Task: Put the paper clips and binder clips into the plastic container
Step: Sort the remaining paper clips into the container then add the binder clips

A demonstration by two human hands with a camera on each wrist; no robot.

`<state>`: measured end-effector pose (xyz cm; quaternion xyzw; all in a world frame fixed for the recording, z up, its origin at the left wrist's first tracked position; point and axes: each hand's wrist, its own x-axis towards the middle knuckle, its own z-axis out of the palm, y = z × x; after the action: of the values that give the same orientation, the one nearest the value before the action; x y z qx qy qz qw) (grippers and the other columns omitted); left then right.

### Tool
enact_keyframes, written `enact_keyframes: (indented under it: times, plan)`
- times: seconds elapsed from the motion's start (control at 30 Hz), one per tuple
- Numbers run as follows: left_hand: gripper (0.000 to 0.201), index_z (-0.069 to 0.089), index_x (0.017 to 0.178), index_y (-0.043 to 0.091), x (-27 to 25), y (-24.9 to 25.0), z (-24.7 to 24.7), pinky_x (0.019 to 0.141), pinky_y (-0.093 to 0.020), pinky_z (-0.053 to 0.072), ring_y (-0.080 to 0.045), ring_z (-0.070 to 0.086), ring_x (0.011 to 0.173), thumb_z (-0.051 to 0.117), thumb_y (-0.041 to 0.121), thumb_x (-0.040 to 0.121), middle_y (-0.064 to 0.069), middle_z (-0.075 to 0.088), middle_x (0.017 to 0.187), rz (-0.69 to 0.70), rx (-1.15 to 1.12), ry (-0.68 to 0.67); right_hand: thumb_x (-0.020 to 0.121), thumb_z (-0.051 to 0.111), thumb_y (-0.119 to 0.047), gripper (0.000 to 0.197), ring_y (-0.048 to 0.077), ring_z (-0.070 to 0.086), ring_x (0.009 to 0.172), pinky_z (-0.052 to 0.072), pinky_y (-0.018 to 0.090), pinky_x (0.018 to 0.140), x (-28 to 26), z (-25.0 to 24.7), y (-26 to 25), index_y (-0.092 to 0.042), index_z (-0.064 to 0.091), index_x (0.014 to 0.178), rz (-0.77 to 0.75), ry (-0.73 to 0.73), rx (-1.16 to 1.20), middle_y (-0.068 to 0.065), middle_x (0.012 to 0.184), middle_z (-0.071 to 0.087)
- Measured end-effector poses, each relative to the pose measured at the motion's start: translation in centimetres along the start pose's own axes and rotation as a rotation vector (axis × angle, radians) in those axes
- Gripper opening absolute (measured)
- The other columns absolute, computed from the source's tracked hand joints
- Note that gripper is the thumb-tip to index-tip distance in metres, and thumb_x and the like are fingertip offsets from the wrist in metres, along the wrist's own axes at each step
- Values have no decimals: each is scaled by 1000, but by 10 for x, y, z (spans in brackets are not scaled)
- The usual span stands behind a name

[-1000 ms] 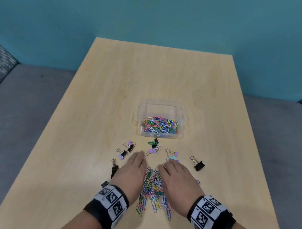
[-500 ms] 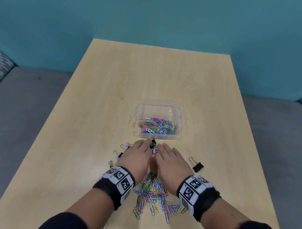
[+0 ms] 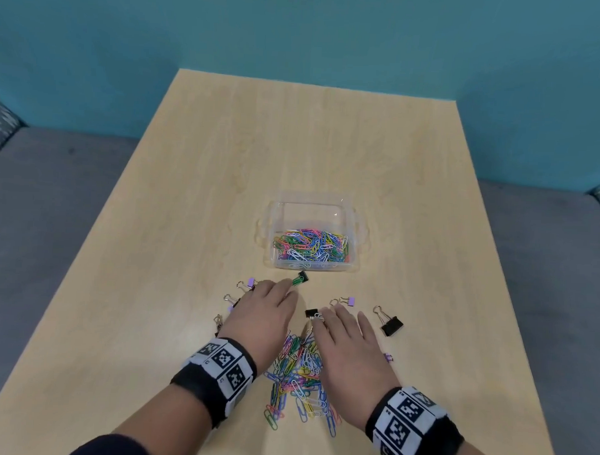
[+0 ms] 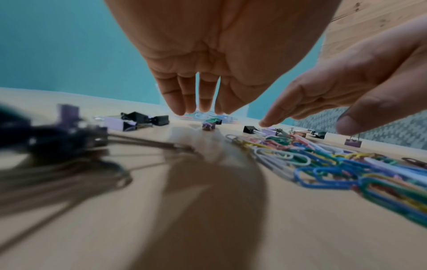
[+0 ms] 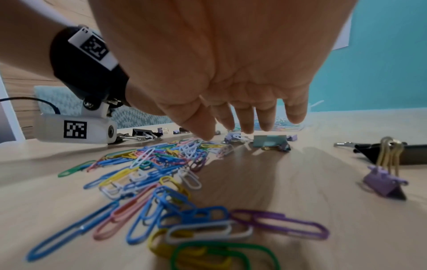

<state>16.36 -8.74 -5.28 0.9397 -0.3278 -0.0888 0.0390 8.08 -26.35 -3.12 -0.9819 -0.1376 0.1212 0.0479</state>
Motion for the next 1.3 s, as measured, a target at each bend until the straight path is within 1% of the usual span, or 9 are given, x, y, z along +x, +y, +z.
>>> enact_keyframes:
  times: [0.2, 0.33, 0.4, 0.57, 0.67, 0.77, 0.9, 1.07, 1.3]
  plan:
    - [31, 64, 86, 11, 1, 6, -14, 63, -39, 45, -28, 48, 85, 70, 19, 57, -7, 58, 96, -97, 97, -53, 65, 67, -19, 66, 39, 40, 128, 31, 60, 105, -2, 1, -2, -8, 49, 127, -42, -6, -65, 15, 129, 51]
    - [50, 58, 117, 10, 8, 12, -13, 86, -43, 46, -31, 44, 119, 64, 19, 68, -10, 45, 141, -11, 75, -63, 69, 64, -23, 61, 39, 36, 131, 30, 61, 105, -9, 3, 1, -8, 51, 127, -46, -49, -100, 14, 134, 48]
    - [48, 52, 126, 11, 9, 16, -12, 93, -43, 40, -30, 35, 128, 54, 18, 78, -8, 34, 148, 9, 93, -94, 72, 61, -22, 59, 40, 36, 131, 30, 61, 105, -13, 3, 2, -8, 51, 128, -48, -57, -113, 14, 134, 49]
    - [31, 65, 98, 13, -6, 18, -9, 70, -40, 48, -29, 53, 98, 64, 19, 68, -5, 62, 107, 97, 125, -138, 76, 50, -22, 51, 37, 40, 129, 31, 59, 106, -22, 6, 5, -10, 52, 126, -58, -40, -80, 11, 131, 52]
    - [15, 61, 86, 15, 1, 14, -13, 62, -39, 46, -28, 49, 76, 67, 18, 73, -5, 58, 84, -81, 34, -33, 77, 44, -22, 47, 35, 44, 124, 34, 55, 105, -18, 2, 6, -13, 52, 123, -44, 14, -43, 8, 125, 55]
    - [17, 61, 98, 15, 26, 12, -25, 67, -39, 44, -30, 48, 84, 60, 18, 81, -7, 57, 94, -208, -20, 9, 75, 57, -23, 47, 34, 46, 121, 34, 55, 105, -8, 0, 8, -13, 53, 122, -24, 44, -26, 7, 120, 56]
    - [39, 55, 107, 16, 35, 20, -27, 68, -36, 34, -30, 44, 94, 56, 10, 69, -7, 51, 103, -105, 62, -106, 75, 59, -23, 47, 33, 46, 120, 34, 55, 105, -5, -4, 6, -14, 55, 121, -3, 37, -24, 7, 118, 57]
    - [30, 54, 91, 17, 20, 20, -19, 67, -36, 35, -26, 41, 84, 55, 3, 64, -5, 48, 94, -60, 60, -158, 74, 59, -24, 41, 32, 48, 117, 35, 53, 104, -11, -3, 9, -16, 54, 114, -4, 52, 12, 5, 112, 57]
    - [23, 57, 96, 19, 27, 16, -22, 67, -36, 43, -24, 43, 80, 52, 6, 78, -5, 52, 94, -99, 21, -174, 78, 29, -29, 45, 31, 47, 114, 34, 51, 104, -11, -5, 15, -16, 57, 111, 36, 59, 22, 4, 110, 57]
